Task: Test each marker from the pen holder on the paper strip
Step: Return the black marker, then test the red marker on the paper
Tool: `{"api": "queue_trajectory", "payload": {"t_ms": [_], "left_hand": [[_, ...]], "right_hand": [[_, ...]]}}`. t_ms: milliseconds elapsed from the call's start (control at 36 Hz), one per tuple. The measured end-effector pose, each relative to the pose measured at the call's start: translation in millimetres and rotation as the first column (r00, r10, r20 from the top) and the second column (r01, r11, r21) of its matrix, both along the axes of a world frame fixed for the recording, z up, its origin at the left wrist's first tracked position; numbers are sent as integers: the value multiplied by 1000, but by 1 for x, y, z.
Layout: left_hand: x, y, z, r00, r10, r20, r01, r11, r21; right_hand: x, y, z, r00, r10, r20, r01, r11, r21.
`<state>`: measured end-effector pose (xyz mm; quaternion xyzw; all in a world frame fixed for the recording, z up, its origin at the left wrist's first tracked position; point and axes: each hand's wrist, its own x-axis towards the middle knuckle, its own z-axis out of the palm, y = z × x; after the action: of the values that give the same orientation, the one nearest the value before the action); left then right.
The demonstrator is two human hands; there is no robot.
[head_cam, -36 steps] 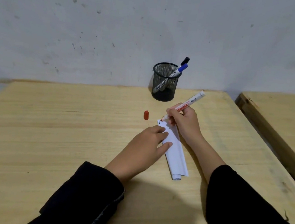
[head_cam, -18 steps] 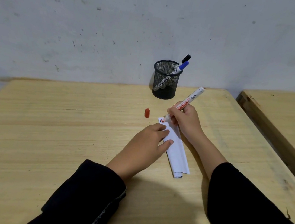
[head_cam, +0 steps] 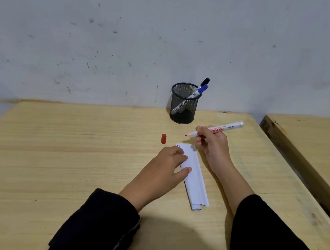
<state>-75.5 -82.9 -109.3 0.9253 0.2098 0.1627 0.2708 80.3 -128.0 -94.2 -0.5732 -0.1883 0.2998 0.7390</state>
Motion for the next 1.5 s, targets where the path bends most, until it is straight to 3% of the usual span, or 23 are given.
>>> {"api": "queue_trajectory", "payload": {"t_ms": [111,222,361,472,556,611,722,917,1389,1500], "left_hand": [[-1,2,7,998,38,52,-39,999,23],[4,12,19,967,202,157,-222,968,118],[14,37,22,942,334,18,-333,930,155],[14,45,21,937,350,-6,-350,937,19],[14,34,27,900,422,110,-380,883,-274],[12,22,36,862,466,199,-307,792,-528],[9,8,50,851,432,299,-62,648,-759],[3,-3,66,827,391,405,208,455,-866],[1,-23,77,842,307,443,320,377,-869],[2,-24,79,841,300,450,316,404,-858]], "right_hand": [[-2,-4,10,999,-21,-32,23,998,51],[-6,-11,21,998,-37,-47,42,994,105],[-9,-24,36,999,-23,-30,27,992,121],[-11,-36,45,1000,-12,-14,14,989,144],[-14,-44,50,1000,-5,-2,6,987,162],[-17,-49,52,1000,-5,3,5,985,172],[-25,-55,55,1000,3,11,-5,983,183],[-37,-60,58,999,-15,35,7,977,214],[-46,-70,58,995,77,65,-94,941,326],[-50,-69,54,992,54,110,-91,927,364]]}}
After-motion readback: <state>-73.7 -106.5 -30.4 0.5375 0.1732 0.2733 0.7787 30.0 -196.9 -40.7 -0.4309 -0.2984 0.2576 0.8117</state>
